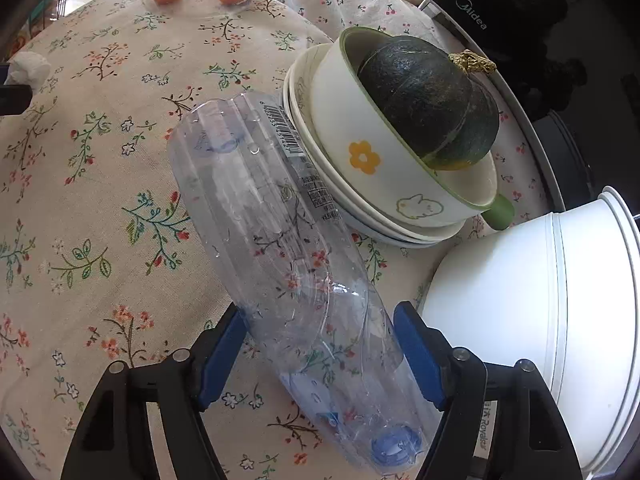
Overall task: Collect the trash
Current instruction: 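Grasp the clear plastic water bottle with the right tool, then carry the tissue with the left tool while the right tool carries the bottle to the bin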
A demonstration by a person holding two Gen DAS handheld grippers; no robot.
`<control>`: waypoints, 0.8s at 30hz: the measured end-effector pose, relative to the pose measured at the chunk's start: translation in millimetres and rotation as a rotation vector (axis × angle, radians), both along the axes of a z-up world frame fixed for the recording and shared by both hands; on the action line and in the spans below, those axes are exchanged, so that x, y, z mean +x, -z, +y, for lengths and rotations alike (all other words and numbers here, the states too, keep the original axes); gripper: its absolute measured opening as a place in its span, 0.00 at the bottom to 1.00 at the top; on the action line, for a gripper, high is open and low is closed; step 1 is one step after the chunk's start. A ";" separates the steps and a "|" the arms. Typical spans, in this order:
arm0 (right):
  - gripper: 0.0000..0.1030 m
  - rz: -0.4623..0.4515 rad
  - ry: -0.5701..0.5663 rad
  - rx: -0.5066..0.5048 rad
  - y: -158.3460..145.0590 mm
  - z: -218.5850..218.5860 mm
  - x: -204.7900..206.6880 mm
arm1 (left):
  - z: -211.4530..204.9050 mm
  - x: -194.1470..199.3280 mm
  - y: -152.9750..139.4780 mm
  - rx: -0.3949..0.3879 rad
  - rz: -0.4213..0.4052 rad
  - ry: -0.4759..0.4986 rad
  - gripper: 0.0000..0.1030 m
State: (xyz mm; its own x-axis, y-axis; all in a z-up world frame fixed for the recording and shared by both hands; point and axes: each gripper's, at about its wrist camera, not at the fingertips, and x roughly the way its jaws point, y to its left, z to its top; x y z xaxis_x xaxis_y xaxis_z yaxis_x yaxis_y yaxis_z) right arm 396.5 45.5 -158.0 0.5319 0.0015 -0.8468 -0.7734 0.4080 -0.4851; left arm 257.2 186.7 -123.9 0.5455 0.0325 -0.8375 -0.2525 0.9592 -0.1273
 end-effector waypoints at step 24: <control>0.63 0.062 0.310 0.260 -93.8 -85.2 -135.7 | -53.0 -62.7 -57.8 -0.054 -0.086 0.120 0.32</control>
